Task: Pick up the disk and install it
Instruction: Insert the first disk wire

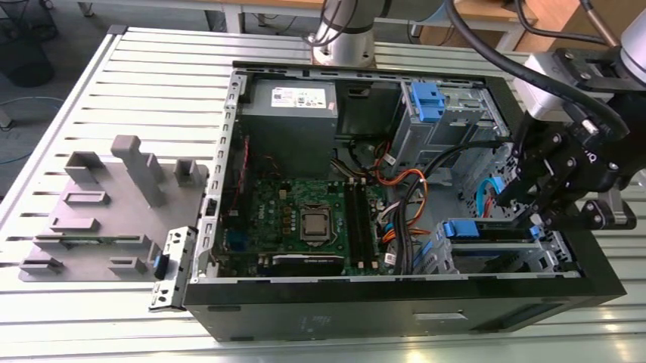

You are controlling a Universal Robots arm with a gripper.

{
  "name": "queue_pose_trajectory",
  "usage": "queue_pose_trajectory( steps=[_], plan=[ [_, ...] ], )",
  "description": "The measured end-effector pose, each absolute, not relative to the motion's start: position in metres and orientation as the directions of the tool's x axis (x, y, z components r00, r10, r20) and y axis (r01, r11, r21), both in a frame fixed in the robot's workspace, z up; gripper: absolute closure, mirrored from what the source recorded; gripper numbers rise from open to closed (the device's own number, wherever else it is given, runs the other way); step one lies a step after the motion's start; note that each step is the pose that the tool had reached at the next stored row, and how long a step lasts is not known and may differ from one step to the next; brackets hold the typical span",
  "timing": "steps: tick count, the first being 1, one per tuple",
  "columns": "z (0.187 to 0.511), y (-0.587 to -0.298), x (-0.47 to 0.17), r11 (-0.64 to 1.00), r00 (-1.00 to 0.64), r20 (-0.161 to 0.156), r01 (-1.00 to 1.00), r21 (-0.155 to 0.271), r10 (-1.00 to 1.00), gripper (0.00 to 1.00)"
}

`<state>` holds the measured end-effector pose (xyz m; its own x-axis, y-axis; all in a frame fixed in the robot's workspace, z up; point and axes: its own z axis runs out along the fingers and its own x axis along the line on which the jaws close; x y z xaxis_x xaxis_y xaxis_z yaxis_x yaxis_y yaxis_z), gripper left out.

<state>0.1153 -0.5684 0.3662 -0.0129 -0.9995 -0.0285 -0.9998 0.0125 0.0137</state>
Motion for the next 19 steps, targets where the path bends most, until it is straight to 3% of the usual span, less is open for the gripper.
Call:
queue_pose_trajectory(
  steps=[19],
  plan=[
    [0.36,-0.556,0.116,0.013,-0.013,-0.029,-1.0,0.014,-1.0,0.58]
  ],
)
